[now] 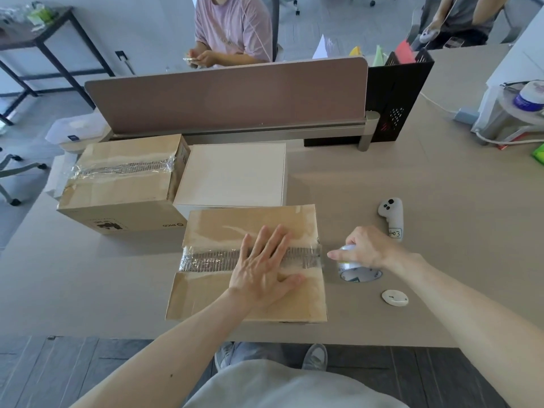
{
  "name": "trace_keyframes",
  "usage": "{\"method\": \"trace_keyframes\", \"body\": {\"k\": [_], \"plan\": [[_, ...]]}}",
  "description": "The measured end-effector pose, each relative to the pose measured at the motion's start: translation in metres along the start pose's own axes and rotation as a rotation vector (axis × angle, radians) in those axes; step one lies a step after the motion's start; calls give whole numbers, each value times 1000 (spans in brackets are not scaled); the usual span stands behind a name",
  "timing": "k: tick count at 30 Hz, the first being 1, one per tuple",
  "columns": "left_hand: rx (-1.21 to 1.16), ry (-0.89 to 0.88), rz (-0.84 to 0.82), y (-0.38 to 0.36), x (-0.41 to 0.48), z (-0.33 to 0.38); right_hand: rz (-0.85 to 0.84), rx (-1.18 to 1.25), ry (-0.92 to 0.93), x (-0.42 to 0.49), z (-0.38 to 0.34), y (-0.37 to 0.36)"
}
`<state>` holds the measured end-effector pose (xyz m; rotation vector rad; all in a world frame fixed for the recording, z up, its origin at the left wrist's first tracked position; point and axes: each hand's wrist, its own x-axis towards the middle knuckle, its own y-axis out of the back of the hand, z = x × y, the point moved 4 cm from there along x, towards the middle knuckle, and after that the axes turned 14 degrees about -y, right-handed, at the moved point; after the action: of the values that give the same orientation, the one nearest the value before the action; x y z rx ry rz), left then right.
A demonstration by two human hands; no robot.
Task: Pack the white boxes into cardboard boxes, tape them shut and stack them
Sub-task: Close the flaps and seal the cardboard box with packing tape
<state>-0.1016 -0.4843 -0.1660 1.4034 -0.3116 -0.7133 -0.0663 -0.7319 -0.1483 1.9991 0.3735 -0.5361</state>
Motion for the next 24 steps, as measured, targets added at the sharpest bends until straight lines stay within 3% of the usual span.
{"method": "trace_keyframes", "body": {"k": [12, 15, 18, 20, 24], "plan": [[35, -2, -57, 11, 11, 8, 84, 55, -106, 19, 9, -41], [37, -129, -43, 27, 38, 22, 97, 77, -132, 15, 9, -44], [59, -273, -47, 38, 68, 35, 129, 304, -150, 9, 21, -36], [105, -309, -103, 38, 84, 36, 191, 470, -239, -1, 47, -25], [174, -339, -159, 34, 106, 40, 307, 520, -530, -26, 129, -26]]}}
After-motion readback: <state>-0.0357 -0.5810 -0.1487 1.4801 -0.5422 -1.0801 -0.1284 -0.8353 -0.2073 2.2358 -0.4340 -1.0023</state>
